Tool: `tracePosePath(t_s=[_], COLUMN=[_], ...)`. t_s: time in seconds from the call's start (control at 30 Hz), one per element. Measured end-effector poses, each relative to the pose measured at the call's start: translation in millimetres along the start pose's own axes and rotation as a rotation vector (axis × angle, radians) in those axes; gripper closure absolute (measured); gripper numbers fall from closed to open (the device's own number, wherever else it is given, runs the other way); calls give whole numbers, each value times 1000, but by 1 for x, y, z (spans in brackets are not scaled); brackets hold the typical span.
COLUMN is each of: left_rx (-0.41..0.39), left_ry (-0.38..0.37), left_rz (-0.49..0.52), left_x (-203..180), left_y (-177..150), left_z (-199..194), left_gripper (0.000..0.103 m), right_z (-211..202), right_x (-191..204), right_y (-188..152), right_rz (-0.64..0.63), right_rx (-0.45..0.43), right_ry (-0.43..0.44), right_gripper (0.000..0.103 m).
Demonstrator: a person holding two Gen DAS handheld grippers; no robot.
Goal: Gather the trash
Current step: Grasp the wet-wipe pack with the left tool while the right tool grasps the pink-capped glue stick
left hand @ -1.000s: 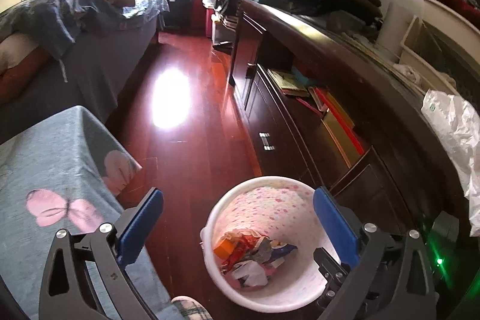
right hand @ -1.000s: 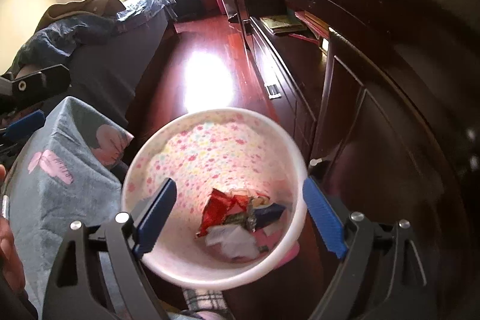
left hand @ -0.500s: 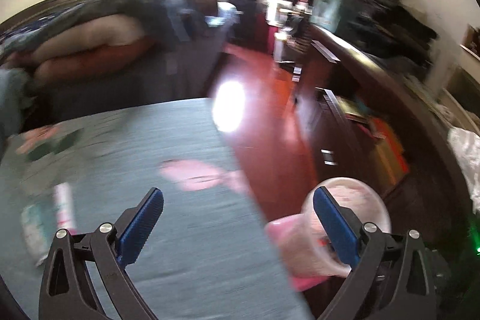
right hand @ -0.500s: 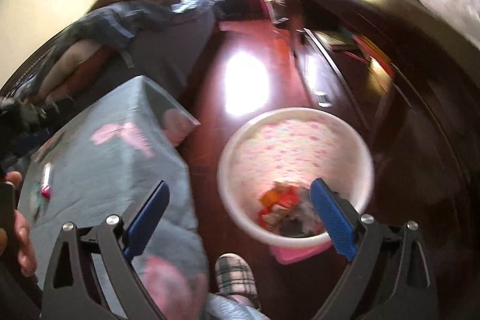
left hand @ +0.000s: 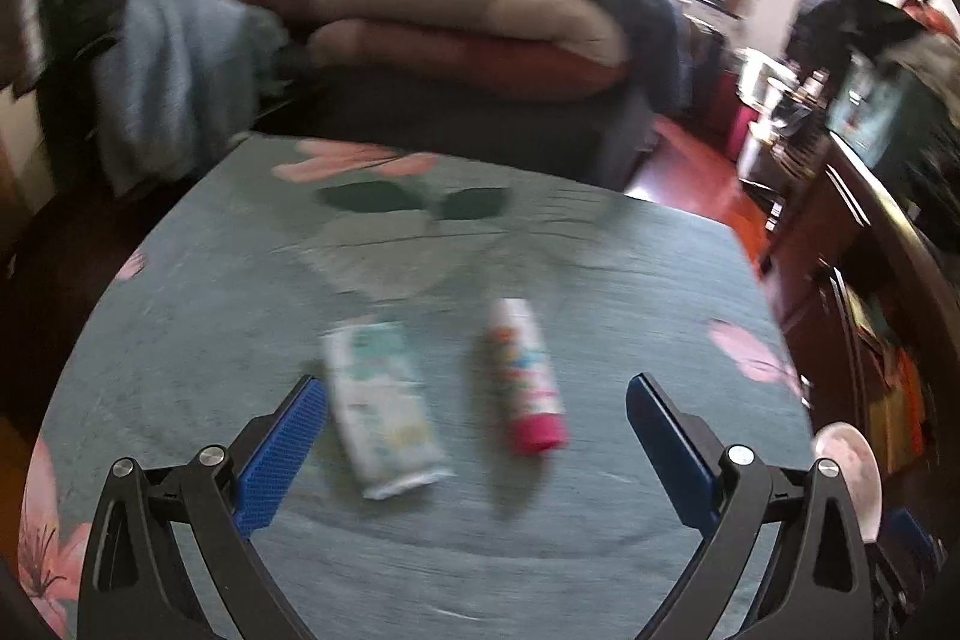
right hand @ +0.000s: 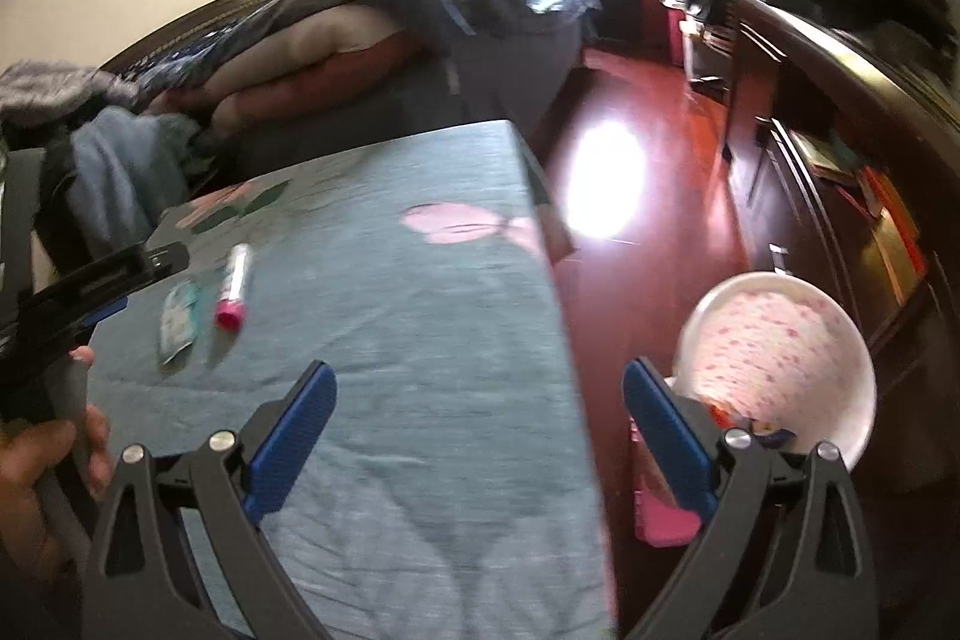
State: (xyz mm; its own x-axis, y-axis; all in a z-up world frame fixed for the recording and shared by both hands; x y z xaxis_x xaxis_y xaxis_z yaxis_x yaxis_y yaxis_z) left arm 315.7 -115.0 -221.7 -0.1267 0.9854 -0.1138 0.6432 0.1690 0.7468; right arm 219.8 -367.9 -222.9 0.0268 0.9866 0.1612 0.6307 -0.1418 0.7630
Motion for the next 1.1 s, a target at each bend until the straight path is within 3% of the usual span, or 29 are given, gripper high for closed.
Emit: tracePosePath(t_s=[0.27,0.77,0.93,1.07,1.1], left_rx=[43,90,95,81,76], left_ry=[48,28,39,52,57], left_rz=[-54,-49,-12,39,57], left_x=[40,43,44,44,45], left_y=[-2,-5,-8,-10,-11], left_z=[28,64,68,66,65], left_gripper=[4,5,29,37,47], right_z=[12,53,68,79,81], right_x=[42,85,98,105,106], right_y=[-1,2,6,10,12], right_rz=[-55,-121,-148,-155,-156], right_rx=[25,71,84,86,87], right_ry=[30,47,40,35,35], right_gripper=[6,6,6,6,6])
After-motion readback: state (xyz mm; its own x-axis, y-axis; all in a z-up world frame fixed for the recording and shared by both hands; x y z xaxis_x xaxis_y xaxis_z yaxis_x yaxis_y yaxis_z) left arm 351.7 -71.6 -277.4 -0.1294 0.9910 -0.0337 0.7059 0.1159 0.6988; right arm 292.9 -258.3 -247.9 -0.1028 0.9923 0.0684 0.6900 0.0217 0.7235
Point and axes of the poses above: each gripper's, at about its wrist camera, not at the fingertips, and z roughly the way its jaws point, x to its left, y to its top, the point moved 4 cm from there along z, roughly the way its jaws point, and after that the axes turned 7 degrees about -x, right-handed, at the moved point
